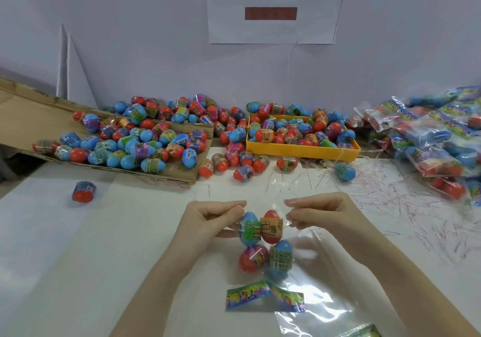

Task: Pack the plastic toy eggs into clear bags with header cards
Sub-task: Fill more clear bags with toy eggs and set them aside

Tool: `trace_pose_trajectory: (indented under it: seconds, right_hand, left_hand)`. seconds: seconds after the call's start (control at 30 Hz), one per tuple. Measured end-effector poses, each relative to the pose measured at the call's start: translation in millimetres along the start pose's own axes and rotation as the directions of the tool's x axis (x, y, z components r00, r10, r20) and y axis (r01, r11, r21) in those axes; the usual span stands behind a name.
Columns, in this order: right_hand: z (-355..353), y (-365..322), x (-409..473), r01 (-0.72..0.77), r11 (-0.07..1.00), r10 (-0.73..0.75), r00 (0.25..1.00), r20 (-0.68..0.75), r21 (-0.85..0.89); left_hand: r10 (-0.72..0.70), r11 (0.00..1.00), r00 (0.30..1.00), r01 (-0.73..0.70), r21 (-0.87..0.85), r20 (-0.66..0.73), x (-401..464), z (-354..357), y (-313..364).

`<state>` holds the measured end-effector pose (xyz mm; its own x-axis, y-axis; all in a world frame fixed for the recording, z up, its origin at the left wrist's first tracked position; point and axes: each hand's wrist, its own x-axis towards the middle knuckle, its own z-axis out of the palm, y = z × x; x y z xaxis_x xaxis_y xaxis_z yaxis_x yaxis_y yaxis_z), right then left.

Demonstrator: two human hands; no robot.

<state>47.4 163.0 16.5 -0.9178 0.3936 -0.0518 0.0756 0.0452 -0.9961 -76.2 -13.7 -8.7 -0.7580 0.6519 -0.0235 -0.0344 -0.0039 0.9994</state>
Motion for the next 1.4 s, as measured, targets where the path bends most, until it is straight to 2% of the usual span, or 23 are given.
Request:
trace_pose_trajectory:
  seconds: [0.23,0.37,0.5,0.63,0.93,1.1,1.2,1.3,1.4]
  right_hand:
    - [-1.7,1.3,1.2,-0.051,0.994,0.051,0.999,-0.001,0.093]
    - [-0.5,3.8,2.1,-0.035,0.99,0.038,0.999,-0.014,0.133]
    - [-0.1,6.8,4.0,-0.006,0.989,0.01,1.0,-0.024,0.145]
    - [0.2,8.4,3.8,0.074,0.994,-0.073,0.997,-0.005,0.082]
    - [-0.3,11.8,2.9,0.222,0.975,-0.22,0.973,0.069,-0.019]
    - [2.2,12.3,3.9,0.259,0.963,-0.254,0.965,0.071,-0.076]
    - [2.9,14.6,6.0,0.27,0.955,-0.267,0.963,0.041,-0.125]
    - [4.2,18.5,6.1,0.29,0.937,-0.29,0.957,0.03,-0.196]
    - [-5.6,13.4,3.9,0.283,0.928,-0.256,0.957,0.135,-0.244]
  left_hand:
    - [0.05,0.998,0.998,-0.052,0.028,0.045,0.0,-10.2,6.2]
    - [0.046,0.998,0.997,-0.049,0.045,0.068,0.0,-13.8,6.7]
    - [0.018,1.0,0.996,-0.017,-0.009,0.093,0.8,-14.6,7.8]
    - [-0.015,1.0,0.991,0.017,-0.02,0.13,1.3,-17.9,8.5]
    - [0.04,0.996,0.987,-0.051,0.072,0.153,0.6,-19.1,4.4]
    - [0.041,0.996,0.99,-0.052,0.073,0.138,1.5,-18.6,2.6]
    - [0.053,0.987,0.992,-0.07,0.147,0.115,1.5,-17.9,3.4]
    - [0.05,0.993,0.992,-0.063,0.104,0.118,1.4,-16.6,3.3]
    - [0.051,0.994,0.992,-0.062,0.086,0.116,0.9,-15.4,3.5]
